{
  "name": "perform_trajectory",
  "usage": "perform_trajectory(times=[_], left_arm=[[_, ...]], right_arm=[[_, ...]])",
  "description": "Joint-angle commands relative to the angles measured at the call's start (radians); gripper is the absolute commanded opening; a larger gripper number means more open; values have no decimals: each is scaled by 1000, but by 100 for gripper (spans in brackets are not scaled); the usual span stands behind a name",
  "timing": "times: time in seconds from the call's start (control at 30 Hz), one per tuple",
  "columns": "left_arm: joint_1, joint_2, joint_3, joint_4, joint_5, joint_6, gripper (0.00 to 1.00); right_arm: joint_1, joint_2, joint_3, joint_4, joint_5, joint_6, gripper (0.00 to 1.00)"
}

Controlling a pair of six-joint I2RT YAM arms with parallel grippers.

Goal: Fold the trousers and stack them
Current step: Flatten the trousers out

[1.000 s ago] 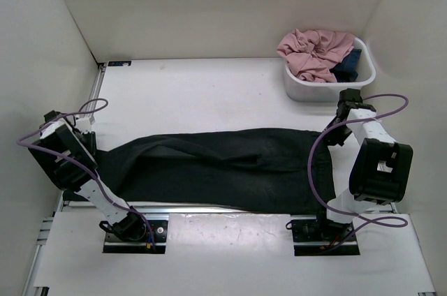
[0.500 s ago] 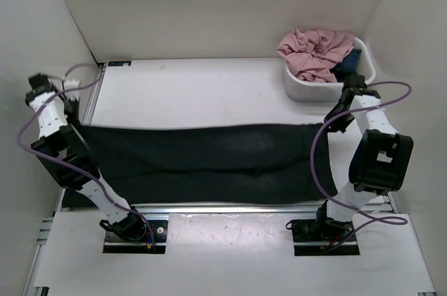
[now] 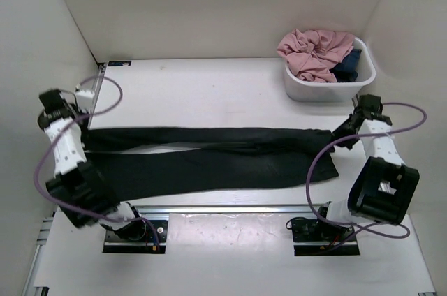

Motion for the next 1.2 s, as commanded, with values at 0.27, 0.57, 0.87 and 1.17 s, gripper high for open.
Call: perform_trajectory(times=[0.27,0.57,0.87,1.17], left_arm=[[111,-384,-504,94,-14,179,14],[111,-373,-535,94,-5,150,14],[120,-373,-592,85,-14,150,14],[129,-382,-609,85,6,150,14]], right_arm=[[-83,-224,-226,-5,-110,-33,55],[-42,-190,54,-76,-108,172,72],[165,202,312,-140,-62,269,76],[174,325,199,-12,61,271,70]])
